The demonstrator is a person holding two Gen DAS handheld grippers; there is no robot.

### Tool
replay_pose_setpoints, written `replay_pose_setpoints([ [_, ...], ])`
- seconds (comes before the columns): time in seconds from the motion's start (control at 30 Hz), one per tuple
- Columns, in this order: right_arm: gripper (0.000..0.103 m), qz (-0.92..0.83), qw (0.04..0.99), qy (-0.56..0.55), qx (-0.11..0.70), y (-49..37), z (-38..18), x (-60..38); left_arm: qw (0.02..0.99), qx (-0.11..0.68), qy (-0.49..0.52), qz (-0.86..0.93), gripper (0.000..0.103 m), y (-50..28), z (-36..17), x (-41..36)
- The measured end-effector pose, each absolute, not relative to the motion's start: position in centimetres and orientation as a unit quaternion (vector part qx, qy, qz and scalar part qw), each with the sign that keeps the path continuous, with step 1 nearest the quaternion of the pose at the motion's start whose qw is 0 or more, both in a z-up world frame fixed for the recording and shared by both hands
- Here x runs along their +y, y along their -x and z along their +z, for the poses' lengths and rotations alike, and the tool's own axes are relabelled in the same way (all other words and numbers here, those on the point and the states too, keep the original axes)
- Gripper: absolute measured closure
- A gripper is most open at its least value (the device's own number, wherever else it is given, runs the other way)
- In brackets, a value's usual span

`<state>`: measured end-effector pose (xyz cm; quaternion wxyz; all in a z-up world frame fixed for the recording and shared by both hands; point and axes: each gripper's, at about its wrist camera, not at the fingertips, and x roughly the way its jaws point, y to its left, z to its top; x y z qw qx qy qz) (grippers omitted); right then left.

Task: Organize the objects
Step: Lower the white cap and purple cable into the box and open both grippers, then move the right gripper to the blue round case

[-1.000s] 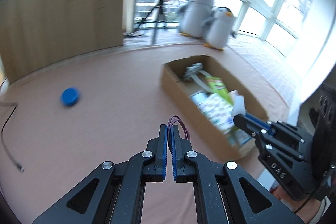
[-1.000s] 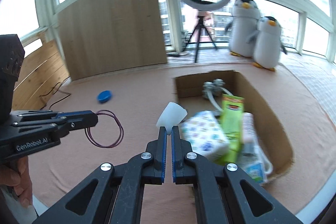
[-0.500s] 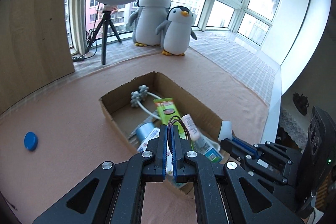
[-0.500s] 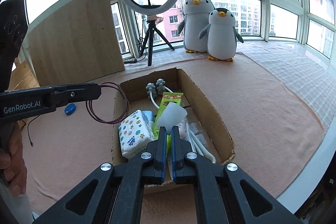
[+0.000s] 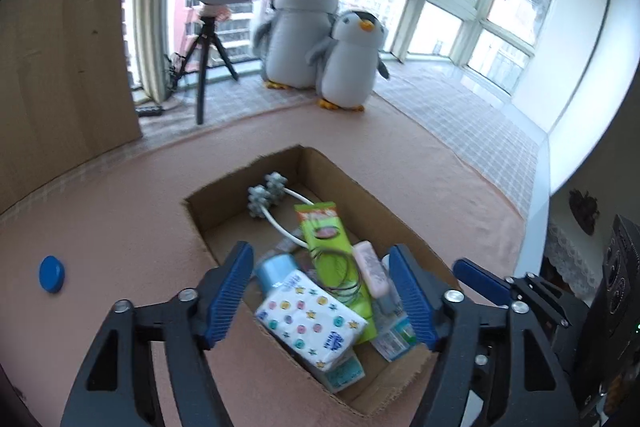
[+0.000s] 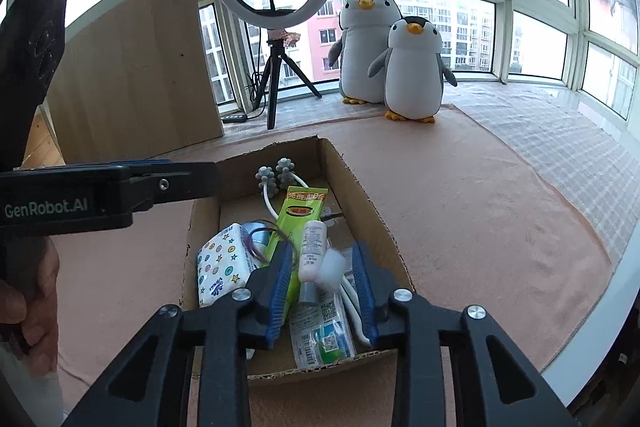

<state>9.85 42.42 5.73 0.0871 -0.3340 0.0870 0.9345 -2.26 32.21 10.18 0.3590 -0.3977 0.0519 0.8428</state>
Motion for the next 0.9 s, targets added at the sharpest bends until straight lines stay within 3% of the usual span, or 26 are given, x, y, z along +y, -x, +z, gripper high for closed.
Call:
replay_pose_setpoints([
  [0.3, 0.075, 0.934, 0.077, 0.337, 0.088, -9.4, 5.7, 41.4, 0.308, 0.031, 0.414, 0.856, 0.028, 4.0, 9.3, 26.7],
  [0.63, 0.074, 0.938, -0.003, 0.342, 0.051, -6.0, 6.2, 34.5, 0.204, -0.030, 0.435, 0.877, 0.028, 4.6, 7.6, 14.3],
  [0.73, 0.065, 0.935, -0.048, 0.349, 0.034, -4.7, 5.8, 30.7, 0.168, -0.053, 0.431, 0.885, 0.027, 4.2, 7.4, 9.8],
  [0.8, 0.050, 0.929, -0.079, 0.361, 0.022, -3.6, 4.9, 28.2, 0.144, -0.067, 0.430, 0.889, 0.026, 3.6, 7.0, 6.5],
  [0.9, 0.044, 0.908, -0.117, 0.401, 0.019, -1.3, 1.9, 24.3, 0.117, -0.085, 0.439, 0.887, 0.026, 2.7, 6.3, 2.5],
])
